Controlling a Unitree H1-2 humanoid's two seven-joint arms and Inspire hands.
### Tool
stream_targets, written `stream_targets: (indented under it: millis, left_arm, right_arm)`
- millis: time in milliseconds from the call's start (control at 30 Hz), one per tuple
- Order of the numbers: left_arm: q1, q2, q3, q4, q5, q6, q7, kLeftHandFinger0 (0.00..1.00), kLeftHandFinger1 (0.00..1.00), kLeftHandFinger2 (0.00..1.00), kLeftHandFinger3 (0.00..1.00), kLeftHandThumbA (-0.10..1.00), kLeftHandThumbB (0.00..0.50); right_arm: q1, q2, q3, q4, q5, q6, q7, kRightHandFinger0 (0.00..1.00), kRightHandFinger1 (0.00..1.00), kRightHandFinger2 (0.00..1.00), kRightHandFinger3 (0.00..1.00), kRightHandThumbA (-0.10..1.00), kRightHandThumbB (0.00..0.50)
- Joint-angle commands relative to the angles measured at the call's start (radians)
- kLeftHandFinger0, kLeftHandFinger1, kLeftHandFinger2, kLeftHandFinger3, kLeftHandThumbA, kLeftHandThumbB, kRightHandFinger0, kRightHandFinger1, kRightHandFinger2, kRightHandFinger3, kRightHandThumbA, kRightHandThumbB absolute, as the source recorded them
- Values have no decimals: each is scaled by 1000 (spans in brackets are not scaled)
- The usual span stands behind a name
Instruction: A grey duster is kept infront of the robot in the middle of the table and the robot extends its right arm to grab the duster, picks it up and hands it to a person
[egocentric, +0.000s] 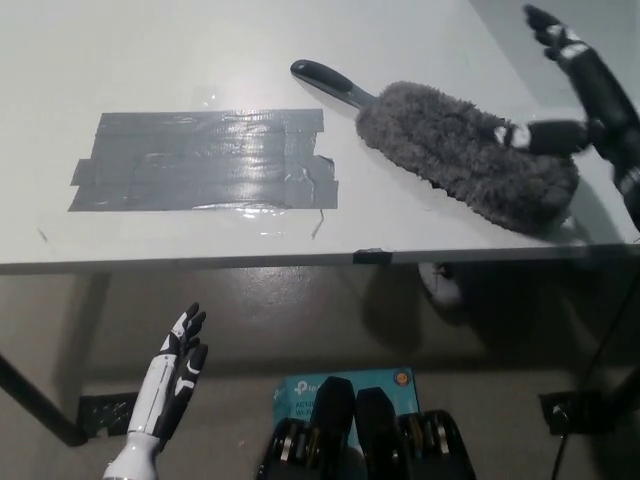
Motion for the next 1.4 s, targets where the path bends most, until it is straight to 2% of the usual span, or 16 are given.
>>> stream_targets:
  millis: [0, 200, 267, 333, 500, 767, 967, 1067, 1100, 1133, 1200, 1233, 1267, 1300, 1333, 1367]
  left_arm:
    - [-9, 12, 1, -17, 8, -49, 17, 992, 1000, 1000, 1000, 972, 241]
    - [-17, 8, 0, -9, 6, -50, 24, 989, 1000, 1000, 1000, 971, 250]
    - [-14, -3, 3, -13, 4, -49, 28, 983, 1000, 1000, 1000, 960, 236]
    - [-14, -2, 4, -14, 2, -49, 28, 980, 1000, 1000, 1000, 957, 235]
    - [-24, 0, 9, -20, -1, -39, 21, 975, 1000, 1000, 1000, 955, 240]
    - [-24, 2, 12, -30, -9, -47, 17, 961, 1000, 1000, 1000, 949, 234]
    - [-24, 4, 10, -24, -9, -49, 18, 968, 1000, 1000, 1000, 957, 245]
    - [-19, 6, 7, -26, -18, -50, 18, 959, 1000, 1000, 1000, 946, 244]
    - [-18, 7, 7, -28, -19, -50, 19, 956, 1000, 1000, 1000, 943, 244]
    - [-18, 8, 7, -28, -17, -50, 20, 955, 1000, 1000, 1000, 943, 244]
    - [-20, 11, 7, -31, -9, -50, 22, 954, 1000, 1000, 1000, 945, 243]
    - [-23, 11, 10, -32, -8, -49, 20, 954, 1000, 1000, 1000, 947, 243]
    - [-23, 11, 10, -32, -12, -49, 17, 955, 1000, 1000, 1000, 946, 243]
    - [-22, 9, 12, -34, -16, -49, 13, 957, 1000, 1000, 1000, 945, 245]
    - [-23, 8, 13, -36, -18, -49, 11, 957, 1000, 1000, 1000, 944, 246]
    - [-22, 7, 14, -43, -16, -41, 11, 958, 1000, 1000, 1000, 943, 248]
  right_arm:
    - [-225, -31, 125, 247, -134, 67, 84, 1000, 1000, 1000, 1000, 1000, 462]
    - [-370, 16, 254, 534, -193, 48, 116, 1000, 1000, 1000, 1000, 1000, 481]
    - [-429, 51, 298, 676, -200, 17, 144, 1000, 1000, 1000, 1000, 1000, 432]
    - [-453, 73, 308, 749, -193, -4, 146, 1000, 1000, 1000, 1000, 1000, 427]
    - [-499, 129, 372, 923, -231, -41, 131, 1000, 1000, 1000, 1000, 1000, 499]
    - [-502, 180, 404, 1094, -259, -37, 103, 1000, 1000, 1000, 1000, 1000, 500]
    - [-479, 191, 403, 1128, -262, -68, 155, 1000, 1000, 1000, 1000, 1000, 500]
    - [-463, 208, 460, 1151, -324, -51, 144, 1000, 1000, 1000, 1000, 1000, 500]
    - [-458, 210, 470, 1156, -334, -49, 135, 1000, 1000, 1000, 1000, 966, 500]
    - [-455, 211, 477, 1159, -339, -47, 128, 1000, 1000, 1000, 1000, 896, 471]
    - [-450, 213, 478, 1170, -339, -24, 115, 1000, 1000, 1000, 1000, 836, 500]
    - [-446, 214, 452, 1173, -318, -11, 87, 1000, 1000, 1000, 1000, 706, 490]
    - [-442, 212, 442, 1172, -310, -14, 71, 1000, 1000, 1000, 1000, 571, 453]
    - [-431, 208, 417, 1170, -292, -23, 32, 1000, 1000, 1000, 1000, 292, 371]
    - [-424, 206, 395, 1168, -277, -29, 1, 728, 837, 978, 1000, 275, 396]
    - [-416, 200, 395, 1166, -285, -46, -13, 410, 587, 707, 984, 117, 342]
